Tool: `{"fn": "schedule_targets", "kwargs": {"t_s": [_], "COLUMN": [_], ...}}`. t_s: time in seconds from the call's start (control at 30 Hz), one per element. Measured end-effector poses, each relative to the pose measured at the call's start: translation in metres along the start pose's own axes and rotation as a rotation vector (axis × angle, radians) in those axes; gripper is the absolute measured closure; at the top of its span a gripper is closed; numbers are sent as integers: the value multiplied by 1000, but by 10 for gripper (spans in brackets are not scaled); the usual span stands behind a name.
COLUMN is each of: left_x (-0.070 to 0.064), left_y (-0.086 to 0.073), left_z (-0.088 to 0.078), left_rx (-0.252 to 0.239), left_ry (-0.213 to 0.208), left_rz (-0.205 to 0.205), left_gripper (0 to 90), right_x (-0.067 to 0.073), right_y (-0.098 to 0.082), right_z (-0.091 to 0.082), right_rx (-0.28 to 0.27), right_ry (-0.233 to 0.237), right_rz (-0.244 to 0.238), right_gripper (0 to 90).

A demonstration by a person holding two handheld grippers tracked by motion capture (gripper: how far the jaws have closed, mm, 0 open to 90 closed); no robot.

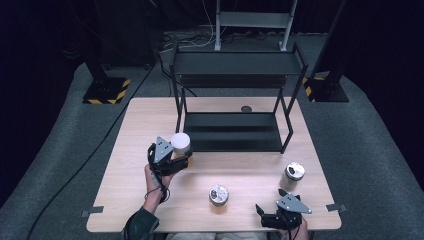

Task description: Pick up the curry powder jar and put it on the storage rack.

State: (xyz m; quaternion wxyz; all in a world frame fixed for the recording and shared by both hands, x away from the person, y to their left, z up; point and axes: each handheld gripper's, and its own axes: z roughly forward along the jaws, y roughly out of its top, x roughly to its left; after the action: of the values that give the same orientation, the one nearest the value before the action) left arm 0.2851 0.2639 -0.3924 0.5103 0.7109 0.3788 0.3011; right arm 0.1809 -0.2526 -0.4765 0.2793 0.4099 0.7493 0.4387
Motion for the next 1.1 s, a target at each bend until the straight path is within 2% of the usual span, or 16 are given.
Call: {"fn": "schedule_targets", "kwargs": {"t_s": [0.27,1.1], "left_x": [-2,-2], "left_y": [6,17], "left_z": [5,22], "left_rx": [-1,13], "left_ry": [-7,-16], "left_rz": [17,27], "left_gripper": [347,347], "right_x": [0,-1], "right_y": [0,1], "right_z": [0,0], "right_rx": [0,3], "right_ry": [0,3], "right_rz": [1,-1], "right_gripper": [3,3]}}
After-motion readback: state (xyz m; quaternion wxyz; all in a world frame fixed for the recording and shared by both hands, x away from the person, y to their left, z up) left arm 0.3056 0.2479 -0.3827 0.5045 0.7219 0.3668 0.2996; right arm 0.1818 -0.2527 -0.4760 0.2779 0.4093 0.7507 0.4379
